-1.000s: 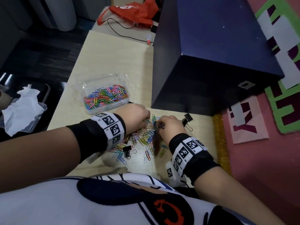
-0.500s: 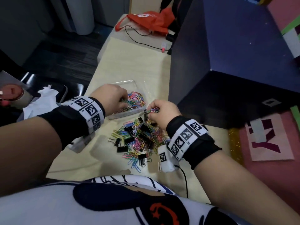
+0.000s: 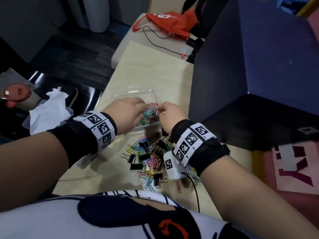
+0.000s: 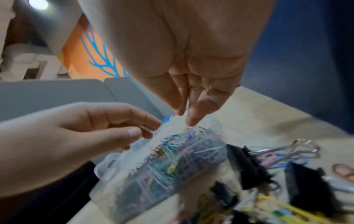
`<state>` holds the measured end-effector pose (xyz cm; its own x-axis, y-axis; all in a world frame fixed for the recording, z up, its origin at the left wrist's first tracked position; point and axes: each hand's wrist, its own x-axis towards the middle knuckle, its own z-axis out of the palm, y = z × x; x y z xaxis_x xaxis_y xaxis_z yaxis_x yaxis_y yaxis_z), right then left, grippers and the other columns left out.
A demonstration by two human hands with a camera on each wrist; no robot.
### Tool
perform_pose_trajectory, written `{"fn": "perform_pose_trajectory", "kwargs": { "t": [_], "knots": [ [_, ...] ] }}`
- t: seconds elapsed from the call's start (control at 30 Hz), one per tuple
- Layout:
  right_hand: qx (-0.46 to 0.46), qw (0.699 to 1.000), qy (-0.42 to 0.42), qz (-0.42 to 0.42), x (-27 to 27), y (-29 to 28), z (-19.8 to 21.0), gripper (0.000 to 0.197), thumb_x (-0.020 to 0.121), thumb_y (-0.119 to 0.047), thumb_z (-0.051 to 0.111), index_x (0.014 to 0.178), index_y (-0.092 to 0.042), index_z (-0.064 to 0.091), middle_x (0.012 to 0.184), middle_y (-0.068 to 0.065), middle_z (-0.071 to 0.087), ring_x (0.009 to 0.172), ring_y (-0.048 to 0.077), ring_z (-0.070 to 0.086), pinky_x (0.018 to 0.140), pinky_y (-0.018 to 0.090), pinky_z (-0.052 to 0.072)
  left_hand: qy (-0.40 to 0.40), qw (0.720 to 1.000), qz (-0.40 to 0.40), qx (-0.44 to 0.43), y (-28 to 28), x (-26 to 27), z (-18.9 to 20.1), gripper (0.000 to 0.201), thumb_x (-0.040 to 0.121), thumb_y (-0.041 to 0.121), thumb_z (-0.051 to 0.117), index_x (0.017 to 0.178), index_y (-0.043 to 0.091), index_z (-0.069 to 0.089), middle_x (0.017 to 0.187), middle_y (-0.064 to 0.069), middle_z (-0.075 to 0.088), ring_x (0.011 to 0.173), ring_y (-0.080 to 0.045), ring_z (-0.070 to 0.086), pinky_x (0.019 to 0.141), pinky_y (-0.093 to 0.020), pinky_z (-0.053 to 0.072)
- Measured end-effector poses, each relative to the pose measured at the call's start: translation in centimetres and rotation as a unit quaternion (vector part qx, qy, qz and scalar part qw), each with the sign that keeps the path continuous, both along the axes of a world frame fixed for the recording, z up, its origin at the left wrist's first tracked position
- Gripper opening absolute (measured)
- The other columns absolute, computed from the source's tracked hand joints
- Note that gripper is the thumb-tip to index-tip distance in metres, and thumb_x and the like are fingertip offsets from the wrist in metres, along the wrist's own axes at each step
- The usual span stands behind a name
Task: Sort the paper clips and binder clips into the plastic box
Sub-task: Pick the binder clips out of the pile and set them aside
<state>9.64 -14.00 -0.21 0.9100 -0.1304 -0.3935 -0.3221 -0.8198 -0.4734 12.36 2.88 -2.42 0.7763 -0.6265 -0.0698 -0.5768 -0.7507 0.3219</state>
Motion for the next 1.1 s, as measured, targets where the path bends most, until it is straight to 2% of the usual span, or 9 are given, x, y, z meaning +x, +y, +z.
{"fn": "perform_pose_trajectory", "kwargs": {
  "t": [0.1,0.2,0.37,0.57,0.63,0.73,0.87,0.97,1.1],
  "knots": [
    [-0.056,0.988,0.071,0.128,-0.5,0.3,-0.5,0.054,0.088,0.0,0.042,0.136,-0.024,0.05,0.135,0.009,0.053,0.115,0.027,0.057,0.096,0.034,0.047,0.002,0.992,-0.055,0.113,-0.5,-0.6,-0.4,0.045,0.098,0.034,0.038,0.143,0.028,0.039,0.149,0.007,0.039,0.132,-0.016,0.043,0.102,-0.04,0.037],
    [-0.097,0.971,0.117,0.183,-0.9,0.2,-1.6,0.061,0.085,0.001,0.046,0.142,-0.02,0.041,0.145,0.007,0.041,0.129,0.026,0.046,0.105,0.032,0.039,-0.018,0.984,-0.052,0.169,-0.2,-0.7,-0.7,0.042,0.099,0.042,0.03,0.134,0.029,0.049,0.145,0.011,0.043,0.129,-0.012,0.045,0.099,-0.038,0.035],
    [-0.058,0.987,0.072,0.13,-1.8,-0.7,-1.8,0.055,0.087,0.001,0.043,0.137,-0.021,0.047,0.142,0.004,0.038,0.124,0.026,0.049,0.105,0.037,0.04,-0.046,0.975,-0.04,0.212,0.3,-0.5,-0.1,0.043,0.097,0.048,0.027,0.11,0.026,0.062,0.119,0.006,0.057,0.109,-0.02,0.055,0.091,-0.039,0.037],
    [-0.037,0.997,-0.031,0.056,-4.2,-2.0,-1.1,0.028,0.093,-0.01,0.04,0.112,-0.024,0.056,0.119,0.002,0.047,0.098,0.023,0.056,0.088,0.035,0.047,-0.002,0.985,-0.052,0.167,-0.8,-0.6,-0.2,0.054,0.096,0.052,0.033,0.141,0.024,0.039,0.151,0.004,0.034,0.133,-0.02,0.04,0.103,-0.041,0.033],
    [-0.044,0.998,-0.023,0.042,-5.0,-2.9,-1.3,0.027,0.095,-0.012,0.039,0.11,-0.025,0.057,0.117,0.002,0.051,0.097,0.023,0.057,0.089,0.037,0.049,0.014,0.977,-0.057,0.203,-1.3,-0.6,-0.2,0.056,0.096,0.055,0.028,0.137,0.022,0.044,0.148,0.004,0.038,0.131,-0.019,0.043,0.103,-0.042,0.033],
    [-0.077,0.995,0.04,0.039,-6.4,-4.8,-1.6,0.028,0.094,-0.01,0.04,0.109,-0.022,0.061,0.12,0.005,0.054,0.103,0.023,0.057,0.093,0.032,0.046,0.007,0.978,-0.037,0.204,-2.0,-0.5,0.6,0.054,0.094,0.057,0.027,0.126,0.021,0.053,0.135,0.002,0.049,0.119,-0.022,0.05,0.098,-0.044,0.036],
    [-0.139,0.985,0.102,0.005,-8.3,-7.3,-1.8,0.034,0.09,-0.006,0.042,0.11,-0.026,0.061,0.123,0.004,0.05,0.109,0.023,0.055,0.096,0.032,0.044,-0.039,0.982,-0.059,0.175,-3.3,-2.0,1.6,0.045,0.095,0.052,0.034,0.123,0.022,0.052,0.129,-0.002,0.048,0.115,-0.024,0.047,0.096,-0.043,0.037],
    [-0.16,0.981,0.104,-0.006,-9.9,-8.2,-2.4,0.045,0.089,-0.004,0.042,0.126,-0.028,0.052,0.132,0.004,0.043,0.119,0.025,0.048,0.1,0.037,0.043,-0.055,0.977,-0.133,0.157,-4.7,-4.0,1.6,0.039,0.094,0.045,0.04,0.126,0.026,0.051,0.126,-0.001,0.048,0.117,-0.024,0.046,0.093,-0.04,0.039],
    [-0.136,0.982,0.11,0.065,-11.8,-8.2,-3.0,0.078,0.08,0.008,0.042,0.143,-0.036,0.031,0.154,-0.005,0.021,0.137,0.023,0.024,0.111,0.036,0.029,-0.018,0.951,-0.253,0.175,-6.4,-6.8,1.0,0.047,0.089,0.048,0.05,0.132,0.029,0.046,0.126,0.001,0.047,0.118,-0.022,0.045,0.092,-0.04,0.04]
  ]
}}
